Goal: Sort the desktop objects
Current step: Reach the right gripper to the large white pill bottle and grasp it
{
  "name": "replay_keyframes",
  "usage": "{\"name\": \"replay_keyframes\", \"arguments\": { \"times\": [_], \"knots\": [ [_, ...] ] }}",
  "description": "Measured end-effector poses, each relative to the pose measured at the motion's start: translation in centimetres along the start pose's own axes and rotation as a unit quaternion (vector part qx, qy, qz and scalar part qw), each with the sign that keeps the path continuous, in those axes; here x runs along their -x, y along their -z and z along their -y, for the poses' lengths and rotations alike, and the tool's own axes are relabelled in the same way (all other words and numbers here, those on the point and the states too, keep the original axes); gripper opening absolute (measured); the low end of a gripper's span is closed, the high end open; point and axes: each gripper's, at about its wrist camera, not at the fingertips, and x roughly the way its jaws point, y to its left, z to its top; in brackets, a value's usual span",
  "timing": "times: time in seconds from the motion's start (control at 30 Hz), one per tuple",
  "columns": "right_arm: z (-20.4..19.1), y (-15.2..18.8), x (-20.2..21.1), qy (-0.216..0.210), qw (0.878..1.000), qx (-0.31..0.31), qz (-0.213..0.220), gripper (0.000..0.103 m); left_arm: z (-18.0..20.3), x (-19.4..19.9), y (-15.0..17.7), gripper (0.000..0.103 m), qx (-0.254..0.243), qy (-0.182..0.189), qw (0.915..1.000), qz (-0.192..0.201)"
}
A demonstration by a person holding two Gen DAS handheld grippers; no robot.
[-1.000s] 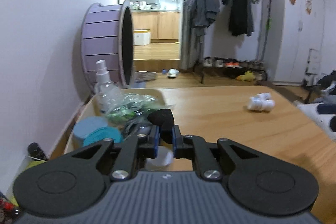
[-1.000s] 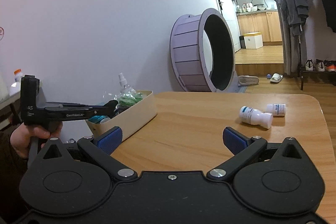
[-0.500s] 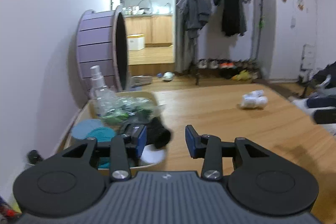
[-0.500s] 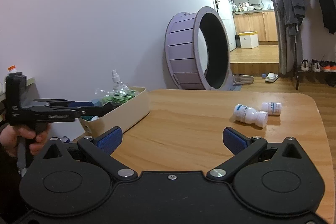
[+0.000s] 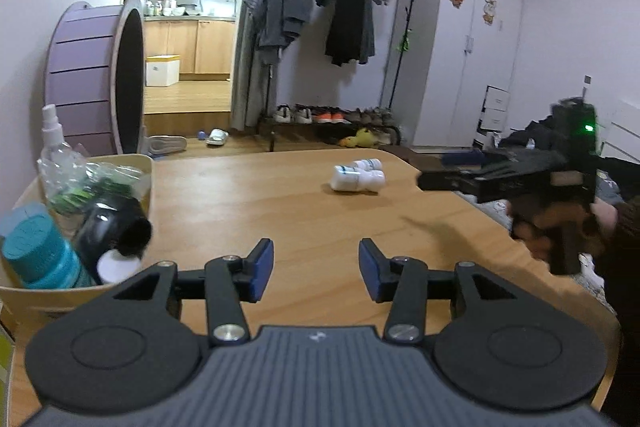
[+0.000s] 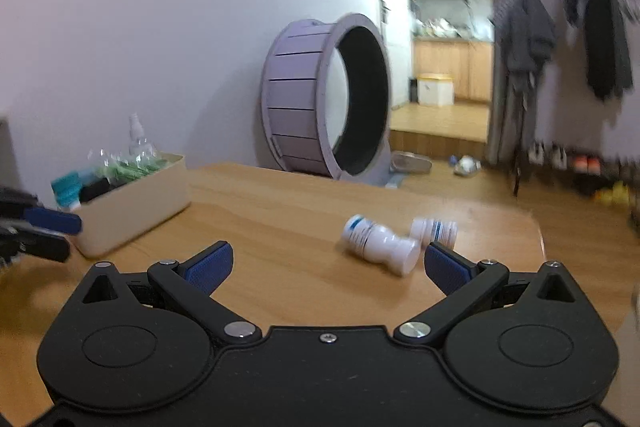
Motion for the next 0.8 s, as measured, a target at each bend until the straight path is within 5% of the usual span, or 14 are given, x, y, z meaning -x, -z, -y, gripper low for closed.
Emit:
{"name": "replay_keyframes", "arguments": {
  "times": [0.33, 0.57, 0.8],
  "knots": [
    [3.5, -0.9, -5.2, -0.027, 0.998, 0.027, -0.043, 0.098, -1.1, -0.7, 0.6, 0.046, 0.023, -0.012, 0.9996, 0.004],
    [4.7, -0.2, -8.6, -0.041, 0.996, 0.045, -0.067, 0.078, -1.7, -1.5, 0.9, 0.046, 0.033, -0.014, 0.9993, -0.006],
    [5.6, -0.3, -9.5, -0.051, 0.995, 0.037, -0.081, 0.07, -1.5, -1.9, 1.1, 0.046, 0.024, -0.009, 0.9996, -0.015]
  ]
}}
